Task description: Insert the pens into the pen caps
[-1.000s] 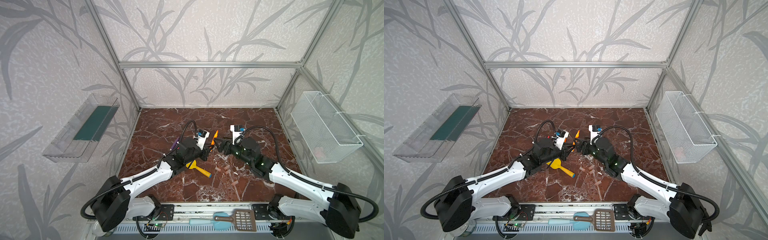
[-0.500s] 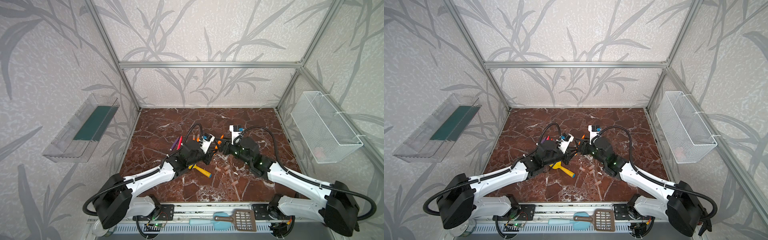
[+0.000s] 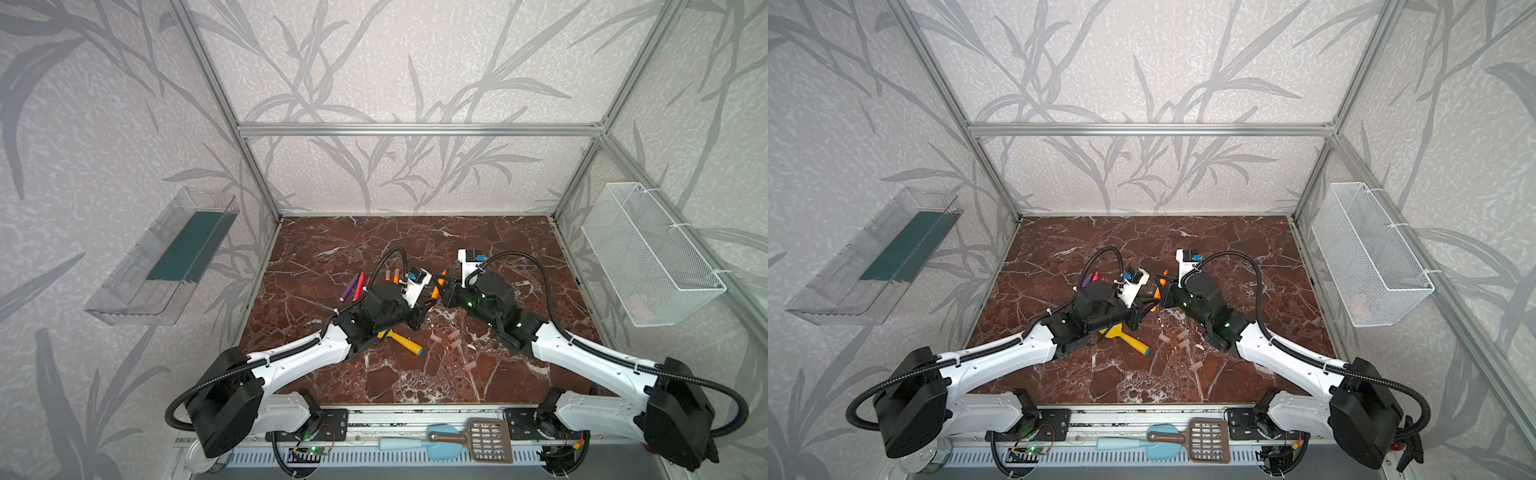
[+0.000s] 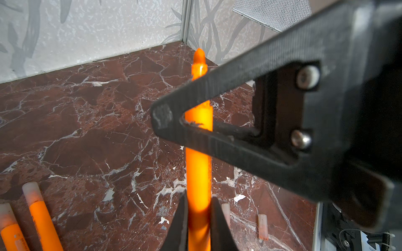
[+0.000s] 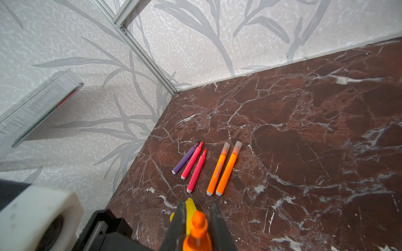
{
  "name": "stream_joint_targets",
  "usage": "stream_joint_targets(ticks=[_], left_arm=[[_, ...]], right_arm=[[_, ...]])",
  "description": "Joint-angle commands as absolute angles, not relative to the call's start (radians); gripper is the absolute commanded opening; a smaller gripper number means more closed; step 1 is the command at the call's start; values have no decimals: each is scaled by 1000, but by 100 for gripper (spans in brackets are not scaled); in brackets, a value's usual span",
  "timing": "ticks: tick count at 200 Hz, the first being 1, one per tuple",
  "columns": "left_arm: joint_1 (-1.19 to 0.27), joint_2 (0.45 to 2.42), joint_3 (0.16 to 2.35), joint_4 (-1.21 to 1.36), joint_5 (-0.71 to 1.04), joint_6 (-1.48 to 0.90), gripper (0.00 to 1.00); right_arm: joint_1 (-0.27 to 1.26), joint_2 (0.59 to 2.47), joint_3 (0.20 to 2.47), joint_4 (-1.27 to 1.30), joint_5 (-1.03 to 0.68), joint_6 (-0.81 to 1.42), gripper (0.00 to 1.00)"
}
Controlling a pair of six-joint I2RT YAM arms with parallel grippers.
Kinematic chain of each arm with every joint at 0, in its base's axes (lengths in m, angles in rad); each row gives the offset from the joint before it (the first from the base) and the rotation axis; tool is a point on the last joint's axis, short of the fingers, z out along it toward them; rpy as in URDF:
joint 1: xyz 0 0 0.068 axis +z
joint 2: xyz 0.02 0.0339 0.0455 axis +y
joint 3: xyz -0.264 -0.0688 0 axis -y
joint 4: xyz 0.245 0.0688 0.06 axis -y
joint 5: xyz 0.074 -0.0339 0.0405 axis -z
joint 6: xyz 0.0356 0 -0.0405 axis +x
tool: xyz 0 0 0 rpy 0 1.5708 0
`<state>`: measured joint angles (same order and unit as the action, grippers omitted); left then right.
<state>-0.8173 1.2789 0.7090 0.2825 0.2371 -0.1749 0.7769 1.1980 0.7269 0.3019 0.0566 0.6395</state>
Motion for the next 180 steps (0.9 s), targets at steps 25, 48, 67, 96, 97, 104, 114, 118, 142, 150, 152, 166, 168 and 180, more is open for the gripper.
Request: stream_joint_targets(ticks=[25,48,67,96,97,104,114,118,142,150,152,166,168,180], left_arm=[[-824,1269,737,288,232,-153,31],[-825,1275,739,288,232,-153,35],[-824,1278,741,288,232,-154,35],[-824,1281,742,288,232,-155,35],[-825,1281,742,288,233,-155,35],[-824,1279,741,288,232,-155,34],[-824,1279,741,289,232,-154,31],[-825,1279,740,289,231,-154,28],[-824,1272,739,288,219,-158,6],[-824,1270,738,288,214,-161,2],[-824,1269,738,288,211,-161,1],[-824,1265,735,290,203,-167,0],[-824,1265,734,290,201,-169,0],[-824,1264,731,296,190,-181,0]], right_arm=[[781,1198,750,342,0,693,1],[781,1201,733,377,-17,717,0],[781,1203,724,391,-15,725,0],[780,1194,711,400,2,734,0],[780,1194,711,400,2,734,0],[781,1193,707,404,2,736,0],[781,1196,708,406,0,737,0],[781,1197,710,406,0,738,0],[781,1206,712,400,7,739,0],[781,1206,711,398,11,738,0],[781,1206,712,397,13,739,1],[781,1204,711,393,19,740,7],[781,1203,710,392,20,738,8],[781,1197,710,387,28,737,16]])
